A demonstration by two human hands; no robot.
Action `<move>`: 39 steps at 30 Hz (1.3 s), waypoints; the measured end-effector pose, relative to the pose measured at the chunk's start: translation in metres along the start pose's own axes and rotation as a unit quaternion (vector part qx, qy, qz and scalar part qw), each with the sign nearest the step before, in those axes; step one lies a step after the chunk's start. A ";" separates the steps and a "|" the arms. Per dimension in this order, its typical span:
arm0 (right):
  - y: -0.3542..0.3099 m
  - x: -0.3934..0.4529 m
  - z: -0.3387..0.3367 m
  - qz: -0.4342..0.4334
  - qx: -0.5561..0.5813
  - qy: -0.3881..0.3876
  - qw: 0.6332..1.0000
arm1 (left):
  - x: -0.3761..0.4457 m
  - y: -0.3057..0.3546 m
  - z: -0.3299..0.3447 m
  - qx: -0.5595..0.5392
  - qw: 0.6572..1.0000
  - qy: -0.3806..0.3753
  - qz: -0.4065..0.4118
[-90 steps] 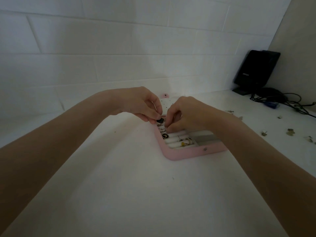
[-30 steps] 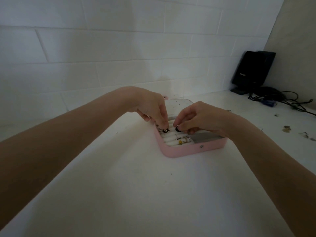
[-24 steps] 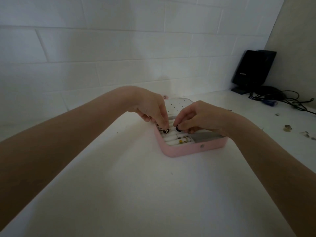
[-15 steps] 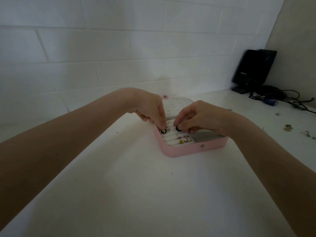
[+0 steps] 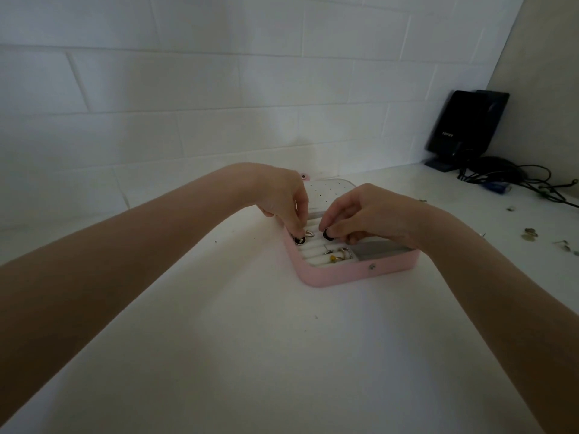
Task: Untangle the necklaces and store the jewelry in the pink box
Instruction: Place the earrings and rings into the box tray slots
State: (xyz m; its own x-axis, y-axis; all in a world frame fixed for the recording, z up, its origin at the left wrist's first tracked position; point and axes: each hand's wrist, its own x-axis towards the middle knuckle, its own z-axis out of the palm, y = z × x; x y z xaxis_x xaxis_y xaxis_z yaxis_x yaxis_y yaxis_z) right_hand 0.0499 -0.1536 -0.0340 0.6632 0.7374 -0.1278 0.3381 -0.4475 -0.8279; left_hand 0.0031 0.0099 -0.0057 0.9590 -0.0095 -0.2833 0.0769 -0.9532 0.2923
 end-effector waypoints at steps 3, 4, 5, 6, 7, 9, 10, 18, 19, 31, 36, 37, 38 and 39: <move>0.000 0.000 -0.001 0.000 0.001 -0.001 1.000 | 0.003 -0.001 0.001 0.017 1.000 0.002 -0.005; 0.000 0.000 -0.001 0.000 0.002 -0.002 1.000 | 0.004 -0.001 0.001 0.022 1.000 0.002 -0.007; 0.000 0.000 -0.001 0.000 0.002 -0.003 1.000 | 0.004 -0.001 0.000 0.026 1.000 0.000 -0.008; 0.000 0.000 -0.001 0.000 0.001 -0.003 1.000 | 0.005 -0.002 0.000 0.030 1.000 -0.003 -0.009; -0.001 0.001 -0.001 0.000 -0.002 -0.004 1.000 | 0.005 -0.002 0.000 0.034 0.999 -0.006 -0.009; -0.001 0.001 -0.001 0.002 -0.008 -0.005 1.000 | 0.005 -0.003 -0.001 0.040 0.999 -0.013 -0.008; -0.001 0.001 -0.001 0.003 -0.010 -0.005 1.000 | 0.005 -0.004 -0.001 0.041 0.999 -0.017 -0.006; -0.005 -0.001 0.004 -0.018 -0.050 -0.003 0.999 | 0.003 -0.012 -0.002 -0.006 0.998 -0.040 0.041; -0.005 -0.001 0.004 -0.020 -0.054 -0.003 0.998 | 0.002 -0.014 -0.003 -0.024 0.998 -0.035 0.045; -0.007 -0.002 0.007 -0.067 -0.131 -0.011 0.989 | -0.018 -0.008 0.013 0.011 0.995 0.052 0.088; -0.009 -0.004 0.007 -0.077 -0.144 -0.024 0.986 | -0.018 -0.004 0.016 0.049 0.991 0.095 0.078; -0.010 -0.004 0.007 -0.077 -0.147 -0.028 0.986 | -0.018 -0.003 0.016 0.051 0.991 0.097 0.079; -0.010 -0.003 0.007 -0.078 -0.149 -0.032 0.985 | -0.019 -0.003 0.015 0.052 0.990 0.099 0.080; -0.010 -0.003 0.007 -0.078 -0.150 -0.034 0.985 | -0.019 -0.004 0.015 0.052 0.990 0.100 0.080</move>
State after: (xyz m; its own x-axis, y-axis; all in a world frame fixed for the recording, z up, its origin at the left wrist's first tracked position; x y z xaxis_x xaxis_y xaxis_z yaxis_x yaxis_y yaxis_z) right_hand 0.0398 -0.1480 -0.0290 0.5448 0.8367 -0.0556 0.6216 -0.4474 -0.6430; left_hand -0.0191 0.0089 -0.0153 0.9922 -0.1134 -0.0514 -0.0994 -0.9701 0.2212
